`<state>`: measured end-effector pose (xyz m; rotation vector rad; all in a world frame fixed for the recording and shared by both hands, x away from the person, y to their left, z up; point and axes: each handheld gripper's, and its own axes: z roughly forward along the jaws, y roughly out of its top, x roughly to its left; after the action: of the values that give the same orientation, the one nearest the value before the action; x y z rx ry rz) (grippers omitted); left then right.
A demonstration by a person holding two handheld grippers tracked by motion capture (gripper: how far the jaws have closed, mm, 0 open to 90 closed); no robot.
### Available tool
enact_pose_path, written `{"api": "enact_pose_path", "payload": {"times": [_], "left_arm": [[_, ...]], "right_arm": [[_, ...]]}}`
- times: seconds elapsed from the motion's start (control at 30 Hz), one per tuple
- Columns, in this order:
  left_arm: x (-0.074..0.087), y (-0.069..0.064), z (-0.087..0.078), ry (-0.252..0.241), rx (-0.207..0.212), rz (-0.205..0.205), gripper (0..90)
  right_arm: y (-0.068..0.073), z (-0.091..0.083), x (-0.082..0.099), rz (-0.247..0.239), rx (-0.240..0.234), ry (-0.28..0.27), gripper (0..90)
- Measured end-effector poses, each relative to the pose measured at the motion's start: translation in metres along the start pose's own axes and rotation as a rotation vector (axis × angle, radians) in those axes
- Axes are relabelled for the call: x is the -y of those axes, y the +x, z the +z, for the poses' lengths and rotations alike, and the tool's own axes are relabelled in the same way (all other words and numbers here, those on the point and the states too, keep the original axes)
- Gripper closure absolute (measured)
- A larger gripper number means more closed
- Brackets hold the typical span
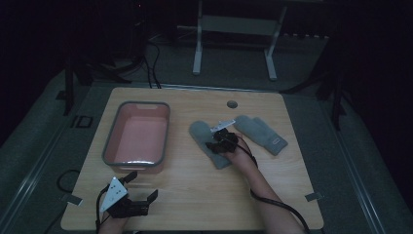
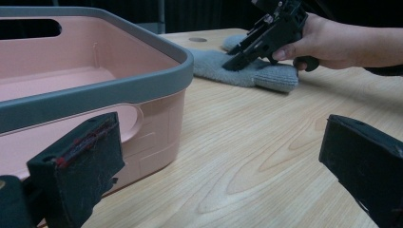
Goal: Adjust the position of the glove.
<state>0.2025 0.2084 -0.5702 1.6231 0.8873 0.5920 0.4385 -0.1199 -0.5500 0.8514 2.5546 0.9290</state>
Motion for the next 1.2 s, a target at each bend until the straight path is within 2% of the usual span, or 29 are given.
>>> {"api": "enact_pose_path", "payload": {"times": [0.07,0.23,0.33,0.5,0.57,0.7,0.8,0.93,1.0,1.07,1.2], "left_arm": [[0.000,0.000,0.000,0.004,0.000,0.004,1.2],[0.000,0.000,0.001,0.001,-0.003,-0.004,1.2],[0.000,0.000,0.001,0.000,-0.005,-0.006,1.2],[0.000,-0.001,0.001,-0.004,-0.007,0.001,1.2],[-0.001,-0.001,0.001,-0.006,-0.007,0.004,1.2],[-0.001,-0.001,0.000,-0.009,-0.008,0.003,1.2],[-0.001,-0.001,0.000,-0.011,-0.008,0.002,1.2],[-0.001,-0.001,0.000,-0.009,-0.005,0.003,1.2],[-0.002,-0.002,0.000,-0.010,-0.004,0.006,1.2],[-0.002,-0.002,0.000,-0.009,-0.004,0.009,1.2],[-0.002,-0.001,0.000,-0.011,0.001,0.007,1.2]], "right_arm": [[0.003,0.000,0.001,0.004,0.012,-0.004,71.5],[0.010,-0.004,-0.001,0.079,0.068,-0.004,79.8],[0.013,-0.013,-0.003,0.186,0.091,-0.044,81.6],[0.022,-0.031,-0.006,0.289,0.178,-0.087,81.8],[0.024,-0.035,-0.007,0.316,0.228,-0.086,81.7],[0.029,-0.042,-0.004,0.395,0.281,-0.076,81.7],[0.033,-0.045,-0.001,0.430,0.299,-0.078,81.5],[0.036,-0.043,0.003,0.508,0.292,-0.104,81.4],[0.040,-0.038,0.003,0.520,0.294,-0.103,81.0],[0.043,-0.031,0.004,0.512,0.305,-0.093,80.8],[0.044,-0.016,0.011,0.547,0.296,-0.079,80.1]]}}
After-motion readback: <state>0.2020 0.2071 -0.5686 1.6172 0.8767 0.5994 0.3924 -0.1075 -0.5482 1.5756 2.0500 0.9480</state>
